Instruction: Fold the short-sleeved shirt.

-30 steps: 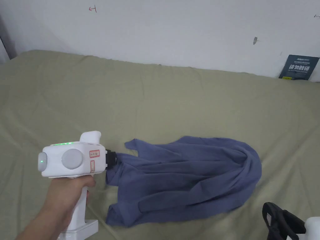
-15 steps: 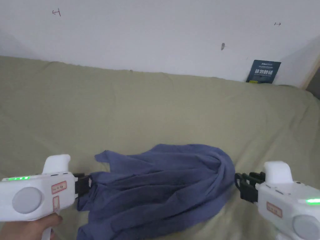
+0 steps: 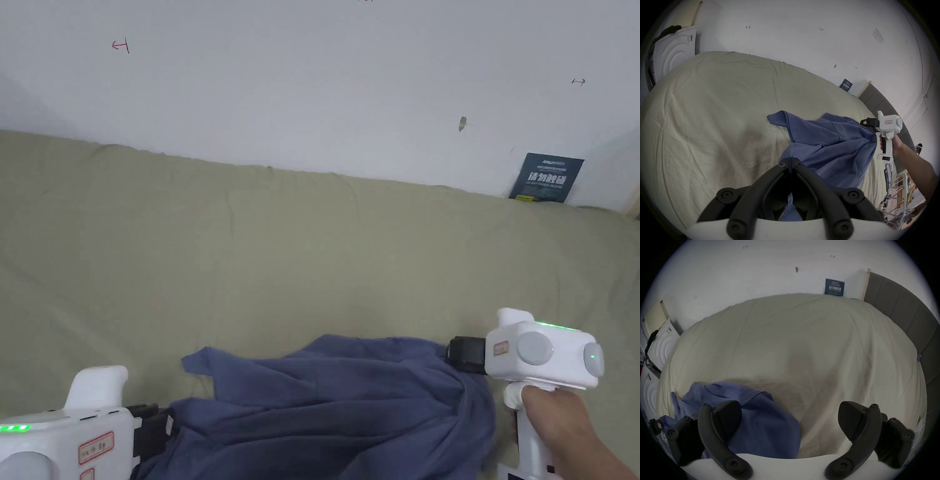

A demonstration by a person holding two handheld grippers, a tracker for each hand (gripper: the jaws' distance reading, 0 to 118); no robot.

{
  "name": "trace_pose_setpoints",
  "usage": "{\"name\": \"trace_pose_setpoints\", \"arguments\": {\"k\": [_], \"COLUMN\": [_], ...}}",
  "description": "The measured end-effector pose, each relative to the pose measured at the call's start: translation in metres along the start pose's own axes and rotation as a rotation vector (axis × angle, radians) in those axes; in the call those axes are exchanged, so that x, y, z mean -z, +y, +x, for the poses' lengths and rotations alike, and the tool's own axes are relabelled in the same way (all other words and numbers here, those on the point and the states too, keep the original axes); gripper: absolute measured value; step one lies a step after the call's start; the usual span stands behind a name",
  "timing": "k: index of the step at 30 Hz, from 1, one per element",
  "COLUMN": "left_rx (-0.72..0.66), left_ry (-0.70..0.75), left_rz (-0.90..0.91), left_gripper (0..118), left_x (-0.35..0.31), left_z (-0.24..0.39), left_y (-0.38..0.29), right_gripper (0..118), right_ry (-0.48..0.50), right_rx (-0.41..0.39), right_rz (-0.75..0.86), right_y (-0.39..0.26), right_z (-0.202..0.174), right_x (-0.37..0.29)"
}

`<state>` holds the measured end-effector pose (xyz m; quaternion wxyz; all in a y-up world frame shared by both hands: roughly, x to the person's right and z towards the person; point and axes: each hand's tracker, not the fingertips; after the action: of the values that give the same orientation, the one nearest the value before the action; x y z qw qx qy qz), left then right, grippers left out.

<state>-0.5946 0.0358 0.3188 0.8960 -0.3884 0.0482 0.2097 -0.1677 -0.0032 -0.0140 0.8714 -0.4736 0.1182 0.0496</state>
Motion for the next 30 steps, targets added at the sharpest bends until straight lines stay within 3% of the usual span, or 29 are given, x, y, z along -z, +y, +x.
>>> {"name": "trace_pose_setpoints", "arguments": {"k": [1,3,4,5,6,10,14,17,20,25,30], "left_rx": [0.010,0.017,0.014,0.013,0.012,0.030,0.032,0.014,0.002,0.051,0.080], "left_ry": [0.014,0.019,0.017,0.020,0.027,0.078,0.098,0.089,0.087,0.092,0.080], "left_rz": [-0.003,-0.009,-0.011,-0.014,-0.016,-0.002,0.057,0.134,0.237,0.365,0.542], "left_gripper": [0,0,0,0,0,0,0,0,0,0,0], "left_x": [0.002,0.005,0.006,0.008,0.011,0.013,-0.006,-0.036,-0.071,-0.130,-0.206], "left_z": [0.000,0.000,0.000,0.000,0.000,0.001,0.004,0.007,0.014,0.035,0.061], "left_y": [0.000,0.000,-0.001,-0.001,-0.001,0.000,0.011,0.030,0.052,0.100,0.155], "right_gripper": [101,37,9,7,6,4,4,4,4,4,4], "right_ry": [-0.002,0.003,0.059,0.113,0.069,0.155,0.214,0.279,0.322,0.322,0.338], "right_rx": [-0.003,-0.003,0.008,0.027,0.027,0.099,0.082,0.131,0.131,0.083,0.125], "right_rz": [0.001,-0.014,-0.041,-0.040,-0.019,0.074,0.163,0.257,0.324,0.454,0.603], "right_y": [-0.001,-0.001,-0.002,-0.003,0.006,0.001,0.005,0.010,0.015,0.044,0.073], "right_z": [0.001,0.005,0.007,0.008,0.015,0.016,0.024,0.033,0.030,0.033,0.035], "right_x": [0.001,-0.001,-0.003,-0.005,0.000,-0.049,-0.091,-0.142,-0.207,-0.281,-0.378]}}
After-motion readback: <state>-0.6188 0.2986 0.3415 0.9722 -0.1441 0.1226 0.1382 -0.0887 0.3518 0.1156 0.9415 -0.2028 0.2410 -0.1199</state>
